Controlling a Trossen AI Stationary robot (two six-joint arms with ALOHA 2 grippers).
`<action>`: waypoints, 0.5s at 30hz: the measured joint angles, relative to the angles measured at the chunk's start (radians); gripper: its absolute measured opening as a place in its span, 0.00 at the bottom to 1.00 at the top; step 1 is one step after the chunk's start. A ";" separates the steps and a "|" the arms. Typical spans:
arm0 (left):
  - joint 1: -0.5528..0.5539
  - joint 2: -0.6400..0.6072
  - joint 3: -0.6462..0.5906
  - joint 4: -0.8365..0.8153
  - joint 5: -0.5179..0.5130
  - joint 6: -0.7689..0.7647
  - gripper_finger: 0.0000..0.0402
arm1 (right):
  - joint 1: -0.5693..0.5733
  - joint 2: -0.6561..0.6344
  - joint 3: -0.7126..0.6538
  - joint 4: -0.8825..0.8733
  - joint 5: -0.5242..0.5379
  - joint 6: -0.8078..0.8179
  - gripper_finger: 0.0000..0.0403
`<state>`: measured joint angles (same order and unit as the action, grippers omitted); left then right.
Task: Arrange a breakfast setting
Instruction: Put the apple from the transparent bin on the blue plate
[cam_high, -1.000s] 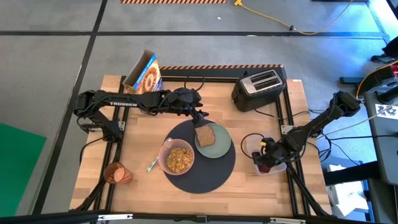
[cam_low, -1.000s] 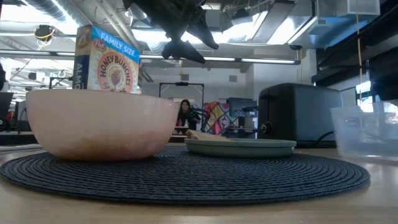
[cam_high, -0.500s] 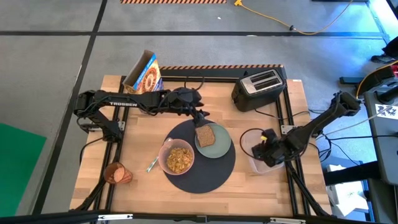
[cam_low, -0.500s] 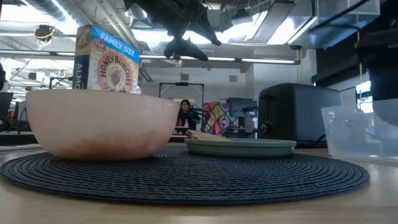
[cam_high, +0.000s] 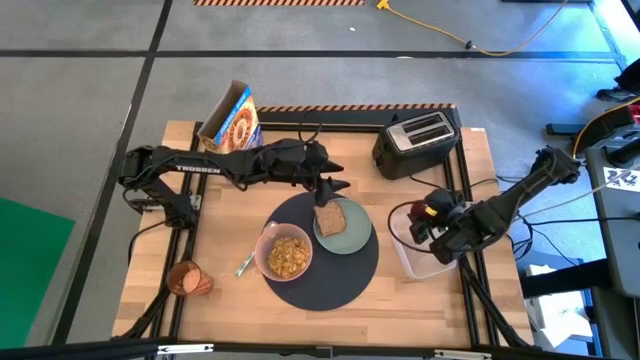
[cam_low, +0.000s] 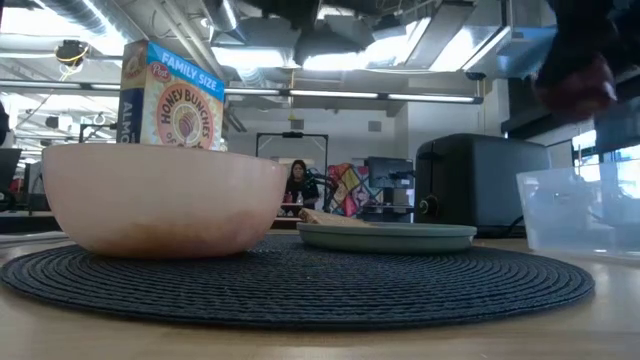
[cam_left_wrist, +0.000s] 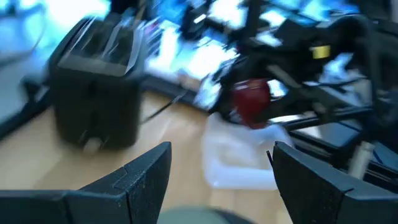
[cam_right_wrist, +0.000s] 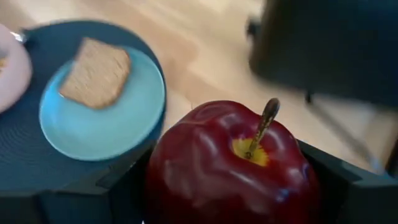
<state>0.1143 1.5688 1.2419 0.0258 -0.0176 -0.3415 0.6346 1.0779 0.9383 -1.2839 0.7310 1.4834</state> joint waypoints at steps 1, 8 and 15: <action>-0.007 0.000 0.000 0.033 0.019 0.037 0.66 | 0.000 0.000 0.013 0.001 0.031 -0.050 0.74; -0.057 0.000 0.001 0.217 0.037 0.193 0.66 | -0.041 0.000 0.078 0.012 0.134 -0.435 0.74; -0.065 0.000 0.001 0.271 0.035 0.242 0.64 | -0.113 0.002 0.096 0.208 0.185 -0.855 0.74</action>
<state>0.0497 1.5688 1.2427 0.2970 0.0172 -0.0996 0.5220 1.0794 1.0340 -1.0755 0.9165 0.6285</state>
